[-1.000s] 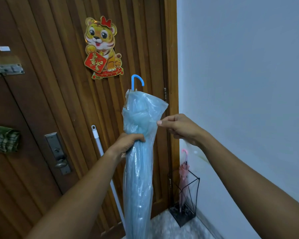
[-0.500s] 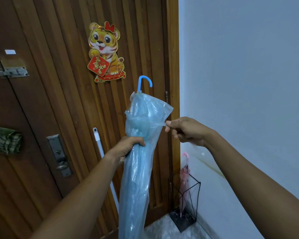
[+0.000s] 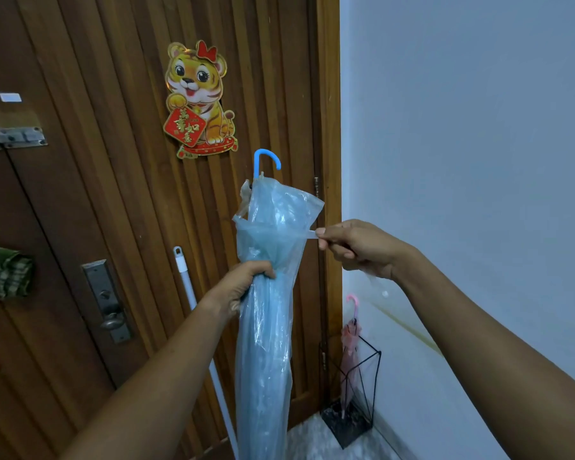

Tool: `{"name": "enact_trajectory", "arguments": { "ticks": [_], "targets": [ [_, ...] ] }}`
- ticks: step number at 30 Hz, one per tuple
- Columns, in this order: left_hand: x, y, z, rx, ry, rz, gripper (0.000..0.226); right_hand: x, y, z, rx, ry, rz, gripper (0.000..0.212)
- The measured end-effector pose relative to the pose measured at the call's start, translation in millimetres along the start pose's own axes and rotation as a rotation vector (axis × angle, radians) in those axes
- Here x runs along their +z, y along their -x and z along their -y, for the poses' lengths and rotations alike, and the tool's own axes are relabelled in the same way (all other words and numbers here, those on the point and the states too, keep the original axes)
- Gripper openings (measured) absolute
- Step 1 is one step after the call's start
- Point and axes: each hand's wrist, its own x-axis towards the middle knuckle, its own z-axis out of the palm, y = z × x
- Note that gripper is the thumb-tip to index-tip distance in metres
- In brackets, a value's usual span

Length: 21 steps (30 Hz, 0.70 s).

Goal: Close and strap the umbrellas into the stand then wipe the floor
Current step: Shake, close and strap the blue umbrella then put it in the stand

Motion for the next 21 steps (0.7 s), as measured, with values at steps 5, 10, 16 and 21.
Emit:
{"name": "enact_trajectory", "arguments": {
  "ticks": [5, 10, 16, 21],
  "targets": [
    [-3.6, 9.3, 4.2, -0.028, 0.108, 0.156, 0.034, 0.3, -4.3, -18.4, 0.078, 0.061, -0.069, 0.049],
    [-5.7, 12.6, 7.2, 0.006, 0.222, 0.228, 0.045, 2.5, -4.3, -21.7, 0.077, 0.087, -0.044, 0.041],
    [-7.2, 12.3, 6.5, 0.013, 0.195, 0.233, 0.045, 3.9, -2.8, -16.0, 0.074, 0.101, -0.029, 0.044],
    [-6.9, 9.8, 8.6, 0.022, 0.149, 0.198, 0.043, 3.5, -6.6, -12.0, 0.072, 0.116, -0.089, 0.038]
  ]
}}
